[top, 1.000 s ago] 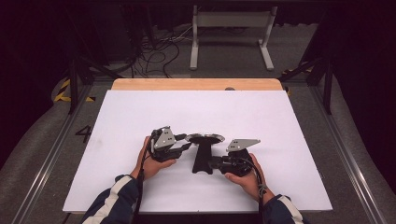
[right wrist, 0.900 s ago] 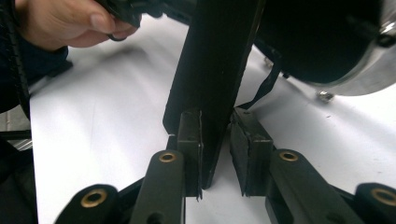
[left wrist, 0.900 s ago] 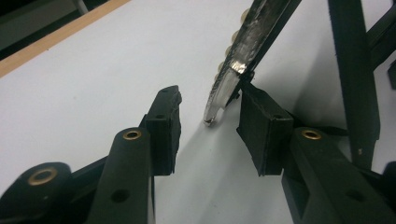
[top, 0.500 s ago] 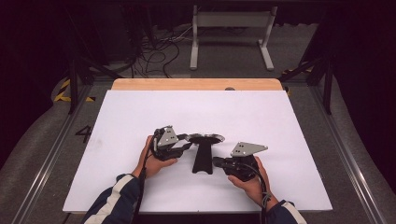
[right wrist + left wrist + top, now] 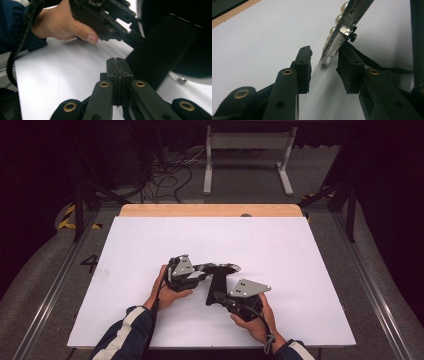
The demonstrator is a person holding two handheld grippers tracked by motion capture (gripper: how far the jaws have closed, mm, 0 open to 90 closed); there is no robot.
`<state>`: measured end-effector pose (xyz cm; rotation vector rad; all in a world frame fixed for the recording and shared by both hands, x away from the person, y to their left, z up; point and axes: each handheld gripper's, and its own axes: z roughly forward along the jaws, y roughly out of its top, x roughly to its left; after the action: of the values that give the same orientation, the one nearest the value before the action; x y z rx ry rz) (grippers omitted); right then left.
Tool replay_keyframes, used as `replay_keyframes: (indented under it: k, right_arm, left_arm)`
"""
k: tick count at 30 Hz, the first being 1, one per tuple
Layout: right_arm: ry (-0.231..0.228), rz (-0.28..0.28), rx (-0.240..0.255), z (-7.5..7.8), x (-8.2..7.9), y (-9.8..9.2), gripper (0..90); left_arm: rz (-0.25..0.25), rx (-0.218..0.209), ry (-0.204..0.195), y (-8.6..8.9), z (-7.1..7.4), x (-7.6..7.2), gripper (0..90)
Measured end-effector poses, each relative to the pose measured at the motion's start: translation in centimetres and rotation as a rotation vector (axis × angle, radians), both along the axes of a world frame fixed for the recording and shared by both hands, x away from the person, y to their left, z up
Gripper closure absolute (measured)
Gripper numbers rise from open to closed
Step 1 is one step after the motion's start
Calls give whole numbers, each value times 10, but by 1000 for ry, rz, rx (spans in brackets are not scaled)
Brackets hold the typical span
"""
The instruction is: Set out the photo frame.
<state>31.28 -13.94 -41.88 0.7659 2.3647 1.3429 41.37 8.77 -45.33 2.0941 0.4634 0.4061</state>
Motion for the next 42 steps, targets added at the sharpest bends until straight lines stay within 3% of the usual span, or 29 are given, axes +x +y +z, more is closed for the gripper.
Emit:
replay_keyframes:
  k: [4, 9, 18, 21, 23, 30, 42]
  right_arm:
    - [-33, -11, -20, -2, -3, 11, 900]
    - [-33, -40, -18, -7, -1, 18, 900]
    - [-48, -68, -47, -15, 1, 36, 900]
    - [-101, -99, -92, -19, -1, 48, 900]
    - [-106, -101, -111, -21, -2, 53, 900]
    - [-93, -128, -168, -30, -1, 65, 900]
    - [-47, -188, -200, -38, 9, 54, 900]
  left_arm:
    - [18, -3, 23, -1, -1, 2, 544]
    - [15, -18, 17, -2, 0, 2, 546]
    - [8, 1, 5, -7, -1, 2, 574]
    - [-4, 4, 2, -8, -1, 2, 615]
    - [-11, 2, 6, -9, -1, 1, 662]
    - [-7, 15, -10, -10, 0, 0, 680]
    - [1, 42, -28, -8, 0, -2, 761]
